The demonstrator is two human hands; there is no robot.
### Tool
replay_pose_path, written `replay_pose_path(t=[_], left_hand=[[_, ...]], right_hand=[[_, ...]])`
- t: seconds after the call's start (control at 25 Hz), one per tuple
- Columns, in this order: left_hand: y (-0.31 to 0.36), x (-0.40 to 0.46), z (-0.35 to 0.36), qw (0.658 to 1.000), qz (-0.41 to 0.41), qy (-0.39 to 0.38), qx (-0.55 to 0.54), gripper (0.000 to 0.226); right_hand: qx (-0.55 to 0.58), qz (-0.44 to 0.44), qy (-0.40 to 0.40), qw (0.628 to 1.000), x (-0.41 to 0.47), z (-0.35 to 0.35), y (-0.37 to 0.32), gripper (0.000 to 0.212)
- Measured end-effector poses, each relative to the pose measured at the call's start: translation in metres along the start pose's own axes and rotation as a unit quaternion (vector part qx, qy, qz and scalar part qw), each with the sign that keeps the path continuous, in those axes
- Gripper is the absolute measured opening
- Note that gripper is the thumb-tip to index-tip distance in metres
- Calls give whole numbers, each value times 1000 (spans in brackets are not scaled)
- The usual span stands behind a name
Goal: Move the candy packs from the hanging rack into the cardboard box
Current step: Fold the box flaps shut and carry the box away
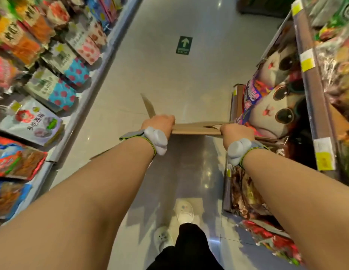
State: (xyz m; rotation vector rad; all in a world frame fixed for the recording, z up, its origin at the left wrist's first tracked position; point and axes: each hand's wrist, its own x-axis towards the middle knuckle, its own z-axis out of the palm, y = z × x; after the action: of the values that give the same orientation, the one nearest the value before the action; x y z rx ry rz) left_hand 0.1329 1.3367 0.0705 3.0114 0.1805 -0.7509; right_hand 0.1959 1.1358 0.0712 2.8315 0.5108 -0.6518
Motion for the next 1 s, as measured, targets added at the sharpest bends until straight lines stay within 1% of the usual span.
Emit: replay_pose_path(t=[0.08, 0.12, 0.2, 0.24, 0.28, 0.36, 0.4, 0.44, 0.56, 0.64, 0.72, 0.8, 0.92, 0.96, 1.0], left_hand=[[-2, 20, 11, 995, 35, -91, 7, 53], [-3, 27, 15, 992, 46, -120, 12, 58], [-2, 44, 21, 987, 55, -153, 3, 71], [-3, 49, 23, 984, 58, -167, 0, 79], [-4, 63, 29, 982, 58, -180, -1, 86], [-8, 87, 47, 982, 50, -185, 5, 94], [-9, 100, 59, 982, 44, -184, 8, 95], [-11, 114, 74, 981, 38, -187, 13, 97], [-15, 154, 115, 978, 34, -206, 28, 108], [-17, 168, 140, 975, 30, -220, 16, 110], [-18, 183, 178, 973, 27, -231, -8, 110], [-15, 185, 220, 974, 31, -223, -20, 112], [-11, 176, 299, 981, 33, -188, -29, 96], [-10, 173, 328, 984, 36, -174, -28, 92], [-10, 168, 355, 985, 42, -169, -22, 89]], right_hand=[[26, -16, -38, 999, 19, -1, 2, 13], [46, -34, -65, 996, 30, -2, 4, 7], [85, -57, -126, 987, 53, 5, 9, 10], [96, -61, -152, 982, 61, 10, 10, 6], [103, -61, -157, 980, 73, 17, 10, 6], [86, -54, -139, 985, 90, 34, 8, 29], [74, -54, -140, 986, 98, 47, 8, 38], [70, -58, -144, 985, 107, 60, 6, 42], [79, -45, -161, 983, 137, 107, 2, 40], [91, -33, -172, 980, 146, 141, -4, 42], [96, -14, -150, 984, 151, 186, -13, 41], [91, 6, -121, 988, 152, 232, -20, 41], [99, 4, -139, 985, 144, 315, -30, 32], [78, -10, -89, 993, 141, 348, -36, 27], [32, -7, -31, 999, 135, 377, -45, 22]])
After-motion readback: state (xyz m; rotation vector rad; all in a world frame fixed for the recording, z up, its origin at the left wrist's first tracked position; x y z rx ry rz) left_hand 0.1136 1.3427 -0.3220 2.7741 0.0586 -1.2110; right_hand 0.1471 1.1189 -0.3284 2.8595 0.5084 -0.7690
